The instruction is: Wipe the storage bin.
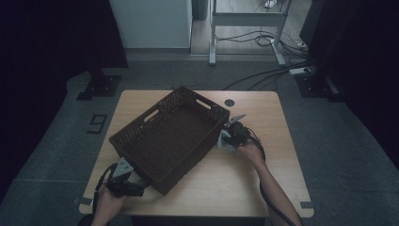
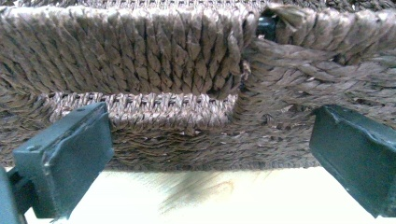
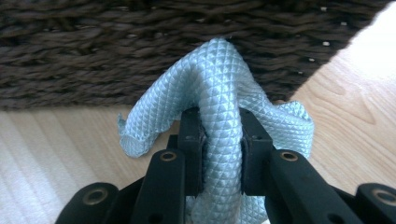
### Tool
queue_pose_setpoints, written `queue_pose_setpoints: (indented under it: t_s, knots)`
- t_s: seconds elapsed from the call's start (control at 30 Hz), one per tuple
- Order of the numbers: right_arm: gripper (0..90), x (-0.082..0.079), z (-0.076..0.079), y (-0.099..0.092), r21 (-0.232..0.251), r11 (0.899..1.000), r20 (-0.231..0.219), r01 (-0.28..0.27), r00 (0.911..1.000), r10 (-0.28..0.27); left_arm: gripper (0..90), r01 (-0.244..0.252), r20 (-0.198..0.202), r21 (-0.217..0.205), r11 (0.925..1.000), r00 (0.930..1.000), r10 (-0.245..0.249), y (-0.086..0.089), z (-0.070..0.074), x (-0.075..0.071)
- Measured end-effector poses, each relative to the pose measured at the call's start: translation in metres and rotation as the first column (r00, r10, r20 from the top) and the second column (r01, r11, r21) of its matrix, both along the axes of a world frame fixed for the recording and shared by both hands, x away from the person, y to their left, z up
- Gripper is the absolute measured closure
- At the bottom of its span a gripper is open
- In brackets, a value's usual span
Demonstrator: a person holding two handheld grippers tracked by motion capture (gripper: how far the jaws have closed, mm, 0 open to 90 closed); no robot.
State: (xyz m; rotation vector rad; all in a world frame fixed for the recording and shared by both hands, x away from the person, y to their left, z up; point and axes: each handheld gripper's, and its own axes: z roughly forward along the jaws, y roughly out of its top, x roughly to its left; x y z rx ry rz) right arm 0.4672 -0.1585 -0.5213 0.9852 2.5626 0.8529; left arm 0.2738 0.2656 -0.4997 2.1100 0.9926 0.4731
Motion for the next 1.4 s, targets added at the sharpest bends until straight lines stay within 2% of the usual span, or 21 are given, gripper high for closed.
queue_pose_setpoints:
  t_s: [0.33,0.77,1.2,1.4]
  knots:
    - [73.0,-0.012,0.001,0.013,-0.009,0.999,-0.006,-0.045,0.9989,0.045,0.0,-0.001,-0.001,-0.002,1.0,1.0,0.001,0.0,0.0,0.0]
    - [72.9,-0.027,0.001,0.025,0.002,0.996,-0.019,-0.087,0.996,0.087,0.0,-0.001,-0.001,-0.001,1.0,1.0,0.001,0.0,0.0,0.0]
    - [72.5,-0.041,0.001,0.038,-0.004,0.995,-0.018,-0.105,0.9944,0.105,0.0,-0.002,-0.002,-0.002,1.0,1.0,0.002,0.0,0.0,0.0]
    - [72.6,-0.049,0.002,0.043,0.007,0.992,-0.026,-0.129,0.9913,0.129,0.0,-0.001,-0.001,-0.003,1.0,1.0,0.001,-0.001,0.0,0.0]
